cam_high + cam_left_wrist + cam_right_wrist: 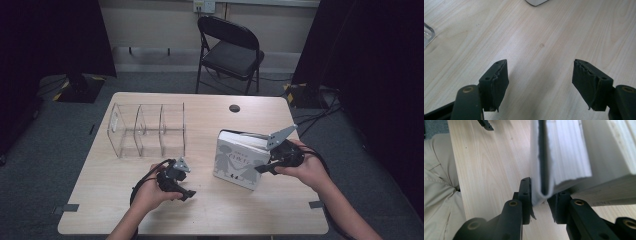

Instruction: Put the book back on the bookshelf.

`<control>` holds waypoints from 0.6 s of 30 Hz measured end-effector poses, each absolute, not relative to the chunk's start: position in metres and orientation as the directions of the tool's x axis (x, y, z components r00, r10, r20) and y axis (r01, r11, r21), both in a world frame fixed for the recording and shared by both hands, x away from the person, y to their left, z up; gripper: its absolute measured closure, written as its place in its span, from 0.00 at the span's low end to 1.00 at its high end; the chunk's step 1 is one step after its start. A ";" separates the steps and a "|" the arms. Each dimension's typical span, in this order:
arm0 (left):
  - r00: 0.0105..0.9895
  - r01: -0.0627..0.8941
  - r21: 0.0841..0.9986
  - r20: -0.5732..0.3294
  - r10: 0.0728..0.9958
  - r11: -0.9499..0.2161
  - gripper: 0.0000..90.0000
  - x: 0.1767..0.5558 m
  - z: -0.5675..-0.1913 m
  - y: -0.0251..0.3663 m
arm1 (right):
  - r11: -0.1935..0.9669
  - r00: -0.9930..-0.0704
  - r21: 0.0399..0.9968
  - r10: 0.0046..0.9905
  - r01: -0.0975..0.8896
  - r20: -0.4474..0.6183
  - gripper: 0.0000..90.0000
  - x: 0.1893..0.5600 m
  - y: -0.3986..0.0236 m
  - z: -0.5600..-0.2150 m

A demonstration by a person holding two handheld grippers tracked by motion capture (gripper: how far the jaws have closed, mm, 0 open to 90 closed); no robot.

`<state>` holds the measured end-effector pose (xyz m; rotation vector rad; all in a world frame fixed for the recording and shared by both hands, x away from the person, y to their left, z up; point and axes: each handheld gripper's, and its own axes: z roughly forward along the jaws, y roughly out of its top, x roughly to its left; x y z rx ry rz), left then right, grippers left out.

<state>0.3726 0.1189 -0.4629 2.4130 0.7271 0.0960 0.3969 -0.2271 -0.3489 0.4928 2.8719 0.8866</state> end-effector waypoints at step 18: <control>0.855 0.475 0.553 -0.106 0.508 -0.684 0.29 0.388 -0.442 0.110 | 0.749 -0.933 0.590 0.358 0.302 0.023 0.74 0.400 -0.233 -0.351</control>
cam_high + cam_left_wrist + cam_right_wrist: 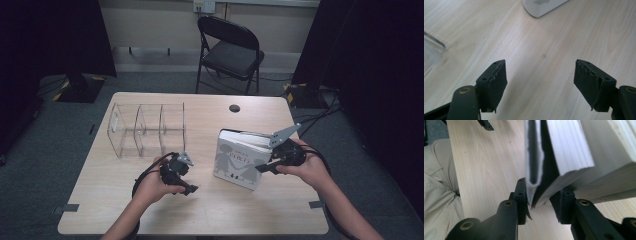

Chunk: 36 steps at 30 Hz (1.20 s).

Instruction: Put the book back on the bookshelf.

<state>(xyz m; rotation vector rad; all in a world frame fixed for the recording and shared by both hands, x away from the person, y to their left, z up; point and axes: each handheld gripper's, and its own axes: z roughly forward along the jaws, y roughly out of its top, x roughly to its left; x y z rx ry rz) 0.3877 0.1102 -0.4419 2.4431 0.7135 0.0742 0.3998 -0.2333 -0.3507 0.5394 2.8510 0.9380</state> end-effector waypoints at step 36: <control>0.896 0.403 0.525 -0.058 0.441 -0.750 0.26 0.433 -0.378 0.069 | 0.726 -0.893 0.571 0.448 0.383 0.029 0.47 0.400 -0.247 -0.368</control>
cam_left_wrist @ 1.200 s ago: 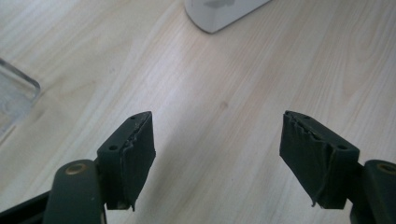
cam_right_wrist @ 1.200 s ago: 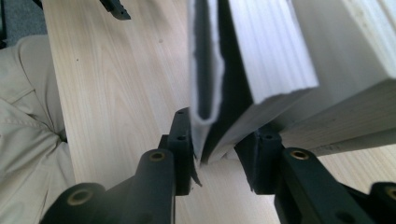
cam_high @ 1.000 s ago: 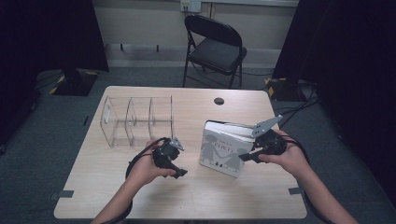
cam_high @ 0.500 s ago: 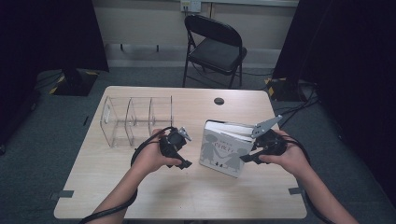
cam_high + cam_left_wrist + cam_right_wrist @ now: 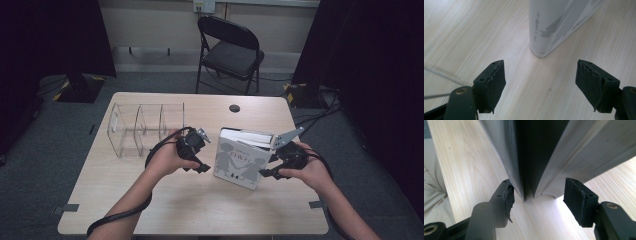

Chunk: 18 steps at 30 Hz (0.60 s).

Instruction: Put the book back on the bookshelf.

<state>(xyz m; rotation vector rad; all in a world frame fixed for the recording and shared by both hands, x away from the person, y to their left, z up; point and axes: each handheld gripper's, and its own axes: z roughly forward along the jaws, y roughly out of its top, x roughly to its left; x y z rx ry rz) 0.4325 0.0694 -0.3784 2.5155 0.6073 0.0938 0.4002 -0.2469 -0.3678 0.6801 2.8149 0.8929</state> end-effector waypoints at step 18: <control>0.920 0.346 0.499 -0.016 0.391 -0.795 0.26 0.451 -0.354 0.045 | 0.739 -0.907 0.575 0.421 0.351 0.014 0.47 0.404 -0.246 -0.366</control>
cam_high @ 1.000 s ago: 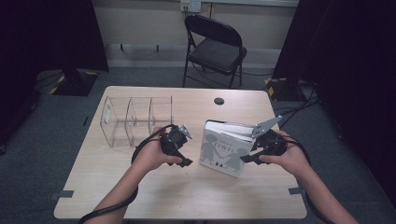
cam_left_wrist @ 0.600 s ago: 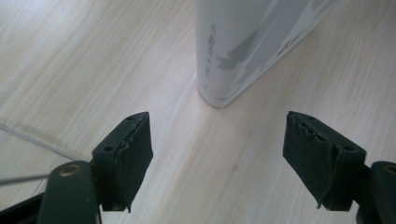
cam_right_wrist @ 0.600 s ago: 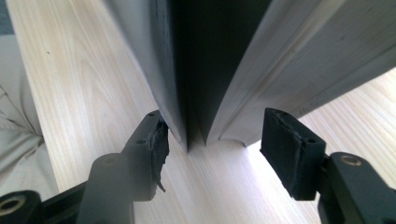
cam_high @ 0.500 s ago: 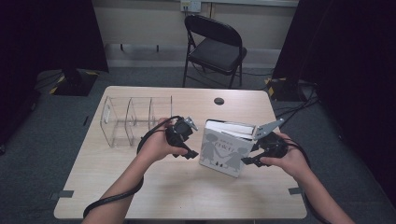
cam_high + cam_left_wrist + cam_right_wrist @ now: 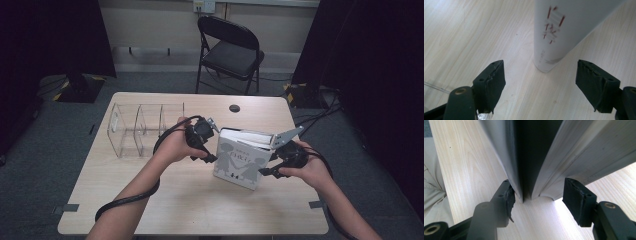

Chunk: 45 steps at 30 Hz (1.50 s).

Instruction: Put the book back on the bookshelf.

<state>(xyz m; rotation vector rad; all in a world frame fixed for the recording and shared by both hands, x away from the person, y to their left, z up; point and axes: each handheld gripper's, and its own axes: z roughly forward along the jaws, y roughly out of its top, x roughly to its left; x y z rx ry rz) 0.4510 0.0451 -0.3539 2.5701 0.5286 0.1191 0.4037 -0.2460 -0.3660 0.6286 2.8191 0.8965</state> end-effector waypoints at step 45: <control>0.964 0.197 0.517 0.052 0.260 -0.833 0.35 0.440 -0.328 0.001 | 0.713 -0.886 0.594 0.464 0.372 -0.001 0.43 0.402 -0.250 -0.368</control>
